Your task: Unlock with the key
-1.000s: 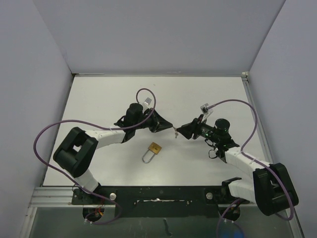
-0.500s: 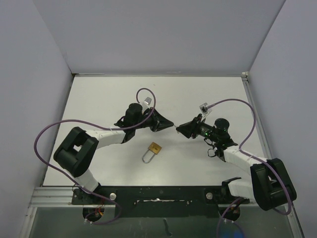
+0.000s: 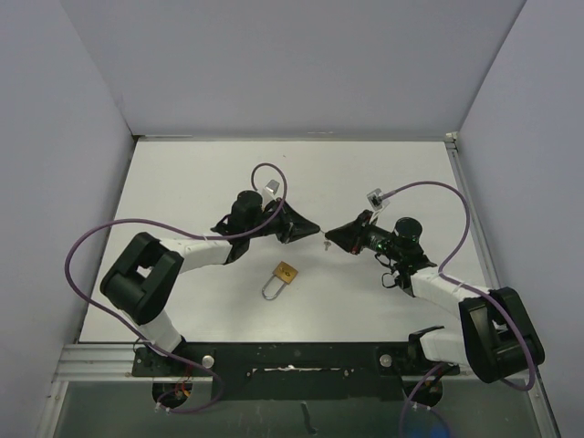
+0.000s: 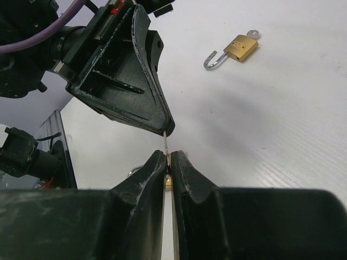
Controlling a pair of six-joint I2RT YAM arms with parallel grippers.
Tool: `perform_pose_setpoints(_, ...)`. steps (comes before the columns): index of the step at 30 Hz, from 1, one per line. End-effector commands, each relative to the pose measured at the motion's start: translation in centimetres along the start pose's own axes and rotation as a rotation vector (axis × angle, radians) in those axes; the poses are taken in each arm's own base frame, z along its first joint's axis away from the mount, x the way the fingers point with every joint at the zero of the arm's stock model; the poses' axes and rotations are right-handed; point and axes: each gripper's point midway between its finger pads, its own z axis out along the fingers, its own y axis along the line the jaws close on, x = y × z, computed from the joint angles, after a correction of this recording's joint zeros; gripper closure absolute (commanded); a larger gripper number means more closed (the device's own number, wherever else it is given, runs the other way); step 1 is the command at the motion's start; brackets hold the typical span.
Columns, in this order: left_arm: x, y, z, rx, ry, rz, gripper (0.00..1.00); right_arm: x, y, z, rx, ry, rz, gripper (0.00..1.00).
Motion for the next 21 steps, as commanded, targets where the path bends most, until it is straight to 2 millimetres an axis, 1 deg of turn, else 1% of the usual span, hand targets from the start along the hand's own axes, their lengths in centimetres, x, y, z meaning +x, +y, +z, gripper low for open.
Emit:
perform_pose_setpoints(1,0.1,-1.3,-0.1,0.073,0.008,0.021,1.00,-2.2,0.8,0.1,-0.031,-0.071,-0.069,0.92)
perform_pose_setpoints(4,0.0,-1.2,-0.1,0.075,0.005,0.015,0.99,-2.2,0.9,0.1,-0.033,-0.072,-0.069,0.96)
perform_pose_setpoints(5,0.1,-1.1,0.0,0.075,0.009,0.017,0.96,-2.2,0.9,0.1,-0.032,-0.073,-0.069,0.97)
perform_pose_setpoints(8,-0.2,-0.8,-0.1,0.067,0.002,0.011,0.82,-2.3,0.9,0.0,-0.030,-0.079,-0.068,1.00)
perform_pose_setpoints(9,-0.3,-0.5,-0.2,0.059,-0.004,0.008,0.76,-2.4,0.9,0.0,-0.028,-0.081,-0.067,1.00)
perform_pose_setpoints(10,-0.6,-0.1,-0.3,0.047,-0.016,0.004,0.68,-2.4,0.9,-0.1,-0.024,-0.081,-0.065,1.00)
perform_pose_setpoints(11,-0.9,0.3,-0.5,0.037,-0.026,0.003,0.64,-2.4,0.9,-0.1,-0.020,-0.080,-0.063,1.00)
perform_pose_setpoints(14,-2.4,1.2,-1.5,0.019,-0.072,0.006,0.62,-2.3,0.3,-0.3,0.010,-0.075,-0.052,1.00)
perform_pose_setpoints(16,-3.4,2.0,-2.2,-0.012,-0.108,0.023,0.62,-2.0,-0.4,-0.5,0.044,-0.066,-0.036,1.00)
perform_pose_setpoints(18,-4.2,2.9,-3.0,-0.077,-0.143,0.065,0.62,-1.7,-1.7,-0.8,0.099,-0.054,-0.007,1.00)
perform_pose_setpoints(21,-5.0,3.8,-4.0,-0.206,-0.206,0.161,0.62,-1.2,-3.1,-1.4,0.146,-0.037,0.037,1.00)
